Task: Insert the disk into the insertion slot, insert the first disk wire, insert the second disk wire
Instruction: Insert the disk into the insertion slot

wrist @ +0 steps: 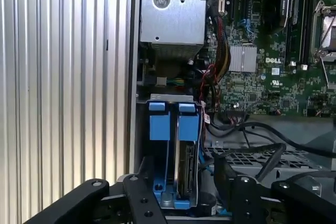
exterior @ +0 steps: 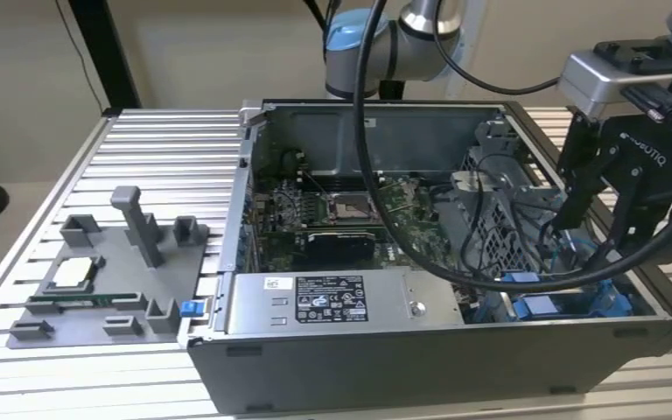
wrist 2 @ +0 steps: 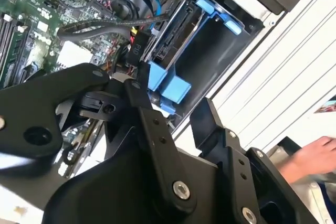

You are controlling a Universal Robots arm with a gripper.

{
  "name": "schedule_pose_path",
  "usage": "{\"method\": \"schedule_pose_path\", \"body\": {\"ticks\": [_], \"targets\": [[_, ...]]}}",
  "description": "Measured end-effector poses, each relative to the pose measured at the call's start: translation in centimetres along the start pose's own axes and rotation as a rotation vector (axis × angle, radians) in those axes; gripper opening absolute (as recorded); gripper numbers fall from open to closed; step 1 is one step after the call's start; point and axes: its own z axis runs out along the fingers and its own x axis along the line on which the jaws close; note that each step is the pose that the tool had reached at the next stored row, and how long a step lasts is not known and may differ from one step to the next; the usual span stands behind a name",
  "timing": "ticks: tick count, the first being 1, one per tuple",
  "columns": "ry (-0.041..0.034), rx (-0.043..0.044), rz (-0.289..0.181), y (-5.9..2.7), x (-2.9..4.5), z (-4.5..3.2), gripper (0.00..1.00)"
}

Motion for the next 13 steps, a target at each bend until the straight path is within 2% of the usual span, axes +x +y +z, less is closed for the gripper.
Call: {"method": "schedule_pose_path", "body": {"ticks": [5, 8, 11, 13], "targets": [[-0.0002, 0.001, 0.0, -0.01, -0.28, -0.22, 1.0], [-0.0007, 0.0075, 0.0, -0.05, -0.69, -0.23, 1.0], [-0.0013, 0.0076, 0.0, -0.03, -0.73, -1.44, 1.0], [-0.0013, 0.0077, 0.0, -0.03, -0.75, -1.98, 1.0]]}}
